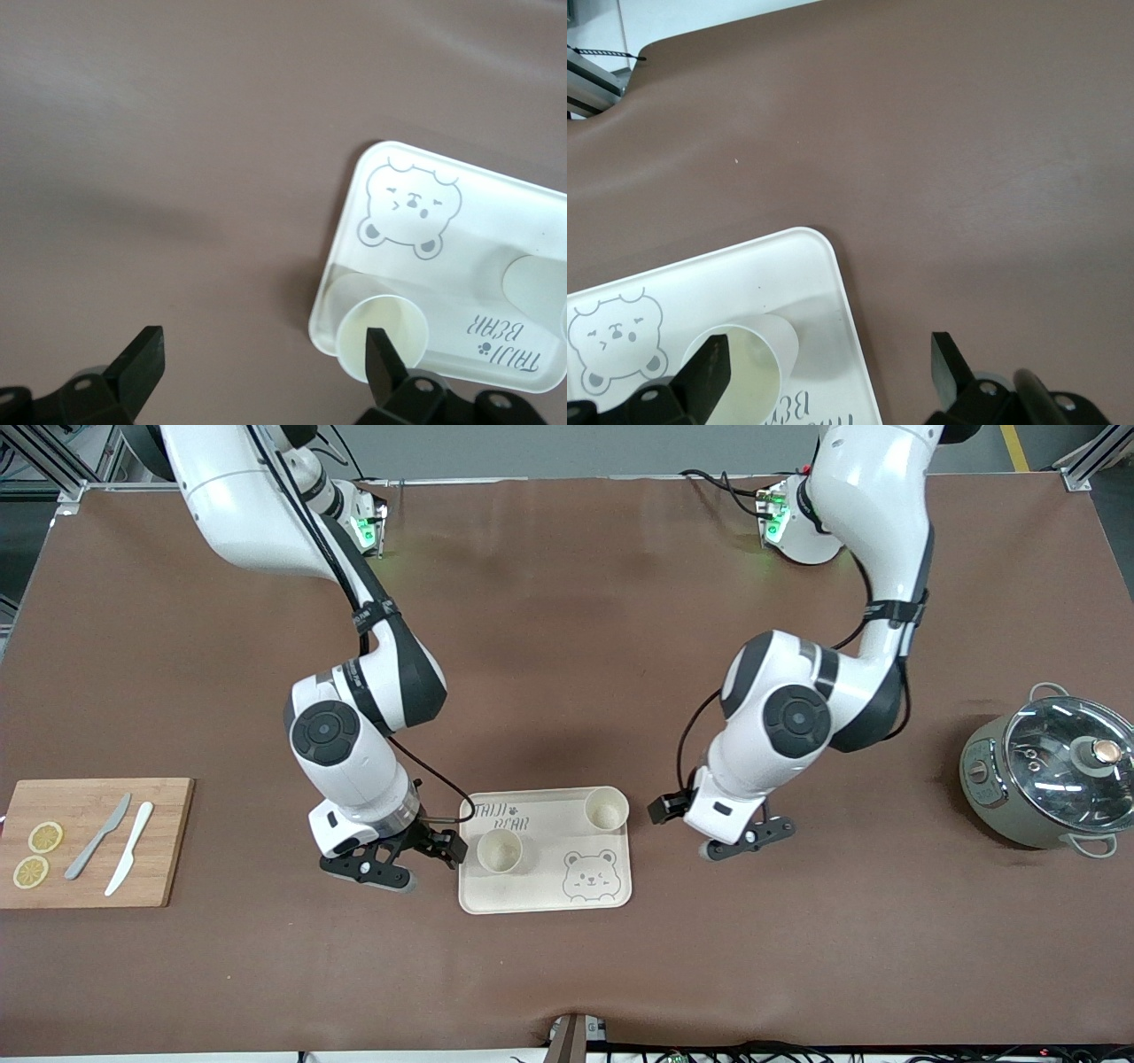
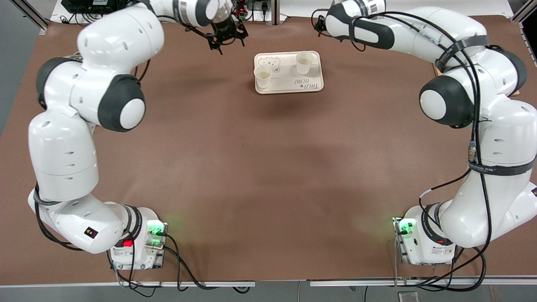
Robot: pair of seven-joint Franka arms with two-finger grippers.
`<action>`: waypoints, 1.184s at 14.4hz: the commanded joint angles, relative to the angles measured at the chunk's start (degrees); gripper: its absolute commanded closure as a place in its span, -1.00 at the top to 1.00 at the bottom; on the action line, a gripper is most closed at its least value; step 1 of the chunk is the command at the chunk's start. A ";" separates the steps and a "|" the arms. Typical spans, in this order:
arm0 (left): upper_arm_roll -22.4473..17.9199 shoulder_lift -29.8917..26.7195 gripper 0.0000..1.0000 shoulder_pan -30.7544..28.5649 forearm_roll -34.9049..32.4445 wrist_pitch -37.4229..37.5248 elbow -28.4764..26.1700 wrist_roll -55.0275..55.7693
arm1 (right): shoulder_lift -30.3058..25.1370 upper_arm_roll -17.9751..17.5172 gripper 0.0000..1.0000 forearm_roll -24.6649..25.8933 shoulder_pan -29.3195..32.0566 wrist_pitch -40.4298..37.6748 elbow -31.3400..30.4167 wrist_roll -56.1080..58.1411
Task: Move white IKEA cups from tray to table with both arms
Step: 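Lower the right gripper to one cup while the left gripper reaches the other, then close the right gripper on one cup while the left gripper grips the other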
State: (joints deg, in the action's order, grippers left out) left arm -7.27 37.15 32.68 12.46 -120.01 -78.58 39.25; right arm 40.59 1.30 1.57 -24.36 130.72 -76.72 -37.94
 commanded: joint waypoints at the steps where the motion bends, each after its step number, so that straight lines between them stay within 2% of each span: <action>1: -0.64 3.19 1.00 2.38 0.11 -2.06 1.94 0.48 | 2.39 0.46 1.00 0.01 -1.39 0.59 2.36 -2.31; 8: -0.55 6.62 1.00 4.94 -3.06 -4.88 1.50 -0.22 | 4.76 0.64 1.00 0.62 -5.60 1.64 2.19 -5.30; 17: -0.46 9.96 1.00 6.69 -2.97 -8.74 1.15 -0.14 | 6.78 0.90 1.00 3.52 -5.96 3.66 1.66 -5.30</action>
State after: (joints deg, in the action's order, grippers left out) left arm -7.30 45.87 38.49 10.32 -127.51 -78.17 39.18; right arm 45.99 1.78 2.97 -29.95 133.68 -76.25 -42.16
